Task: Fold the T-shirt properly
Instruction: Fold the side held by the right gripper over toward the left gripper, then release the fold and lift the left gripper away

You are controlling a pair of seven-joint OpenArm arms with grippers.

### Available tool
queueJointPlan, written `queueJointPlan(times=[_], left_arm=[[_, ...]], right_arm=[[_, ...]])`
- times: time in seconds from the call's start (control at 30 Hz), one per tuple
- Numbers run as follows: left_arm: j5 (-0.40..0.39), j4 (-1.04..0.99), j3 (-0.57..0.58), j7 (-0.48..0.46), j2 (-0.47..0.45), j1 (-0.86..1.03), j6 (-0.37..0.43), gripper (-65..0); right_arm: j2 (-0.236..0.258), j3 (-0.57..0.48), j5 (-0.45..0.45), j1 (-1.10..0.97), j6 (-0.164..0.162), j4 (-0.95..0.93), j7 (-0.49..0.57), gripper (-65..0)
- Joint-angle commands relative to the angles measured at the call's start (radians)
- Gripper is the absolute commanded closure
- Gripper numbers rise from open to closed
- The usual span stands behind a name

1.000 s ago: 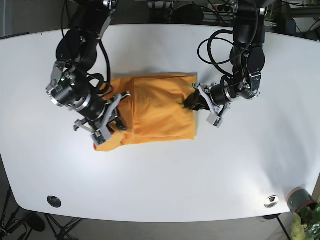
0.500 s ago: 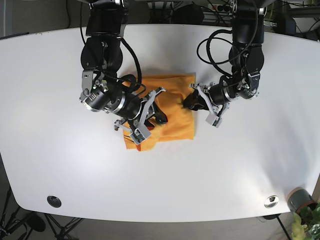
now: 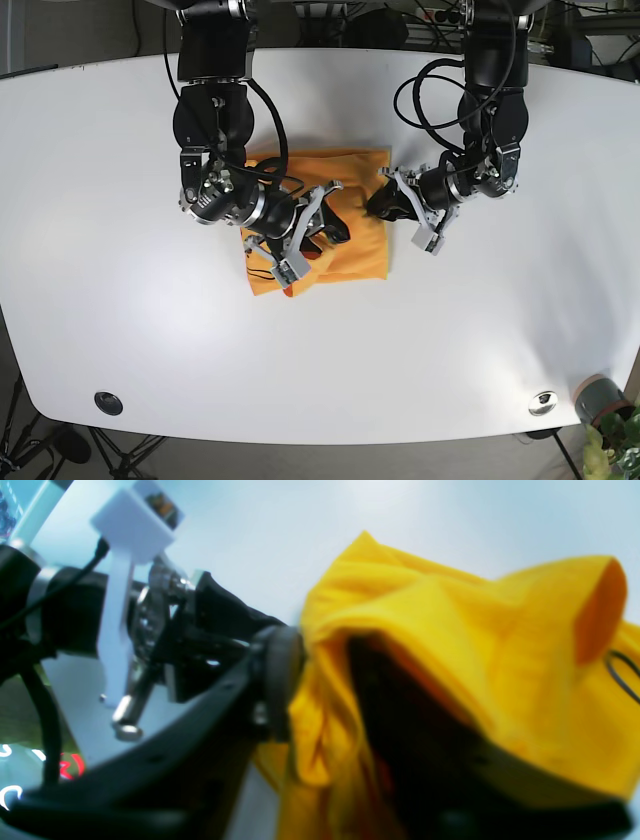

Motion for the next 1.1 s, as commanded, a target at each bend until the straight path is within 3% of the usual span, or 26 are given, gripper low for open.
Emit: queueJointPlan(times=[0.0, 0.07, 0.17, 0.43, 0.53, 0.87, 1.07], left_arm=[[0.051, -0.003, 0.004, 0.056, -0.004, 0.000, 0.017, -11.1], [0.051, -0.003, 0.004, 0.056, -0.004, -0.001, 0.017, -11.1], [0.051, -0.003, 0.004, 0.056, -0.004, -0.003, 0.017, -11.1], [0.045, 0.027, -0.001, 0.058, -0.004, -0.003, 0.011, -11.1], [0.045, 0.053, -0.001, 0.058, -0.004, -0.003, 0.011, -11.1], [0.045, 0.235, -0.006, 0.058, -0.009, 0.013, 0.011, -11.1], [0.047, 0.379, -0.133, 0.064, -0.010, 0.071, 0.011, -11.0]], right_arm=[[-0.009, -0.031, 0.033, 0.029, -0.033, 0.011, 0.026, -33.5], [-0.009, -0.071, 0.033, 0.029, -0.059, 0.011, 0.026, -43.8], [-0.008, -0.122, 0.035, 0.026, -0.073, 0.018, 0.026, -51.4], [-0.004, -0.123, 0.036, -0.037, -0.068, 0.196, 0.022, -50.7], [0.028, -0.123, 0.036, -0.046, -0.068, 0.251, 0.023, -50.7], [0.063, -0.062, 0.036, -0.106, -0.067, 0.266, 0.023, -50.1], [0.065, -0.027, 0.036, -0.130, -0.067, 0.266, 0.023, -50.1]])
